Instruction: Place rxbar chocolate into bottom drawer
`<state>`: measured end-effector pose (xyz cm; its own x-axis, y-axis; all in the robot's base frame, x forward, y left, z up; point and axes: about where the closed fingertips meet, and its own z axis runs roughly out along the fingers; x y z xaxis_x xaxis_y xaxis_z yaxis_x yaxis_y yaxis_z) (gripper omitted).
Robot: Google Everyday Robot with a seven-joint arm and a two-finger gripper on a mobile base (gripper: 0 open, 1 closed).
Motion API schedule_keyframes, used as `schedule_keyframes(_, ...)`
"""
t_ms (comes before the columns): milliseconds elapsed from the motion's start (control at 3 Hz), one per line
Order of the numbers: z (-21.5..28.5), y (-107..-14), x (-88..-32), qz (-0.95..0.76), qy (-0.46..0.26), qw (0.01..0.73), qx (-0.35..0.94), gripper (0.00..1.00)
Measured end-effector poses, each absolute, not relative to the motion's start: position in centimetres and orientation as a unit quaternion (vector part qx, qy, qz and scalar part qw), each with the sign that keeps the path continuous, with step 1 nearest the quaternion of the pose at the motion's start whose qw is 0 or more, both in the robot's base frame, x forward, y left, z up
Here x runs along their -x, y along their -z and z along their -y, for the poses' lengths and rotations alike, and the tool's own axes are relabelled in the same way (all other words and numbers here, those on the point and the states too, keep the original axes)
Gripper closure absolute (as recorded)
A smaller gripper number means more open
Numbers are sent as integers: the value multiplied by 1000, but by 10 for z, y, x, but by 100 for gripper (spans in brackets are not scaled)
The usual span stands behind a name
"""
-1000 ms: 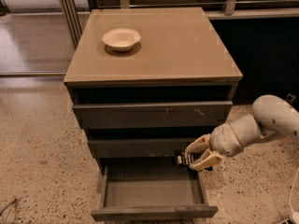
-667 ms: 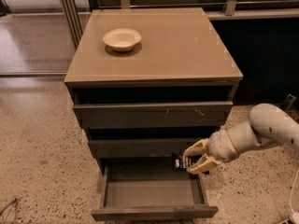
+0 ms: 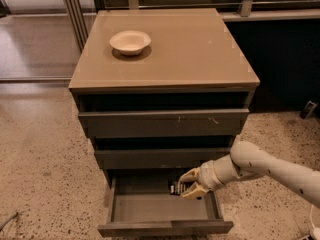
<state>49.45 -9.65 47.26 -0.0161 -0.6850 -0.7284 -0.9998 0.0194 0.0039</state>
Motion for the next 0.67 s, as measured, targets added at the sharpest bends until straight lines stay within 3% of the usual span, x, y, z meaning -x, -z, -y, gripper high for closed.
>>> schedule_keyframes(667,109,-448,-495,-661,-242,264,659,100)
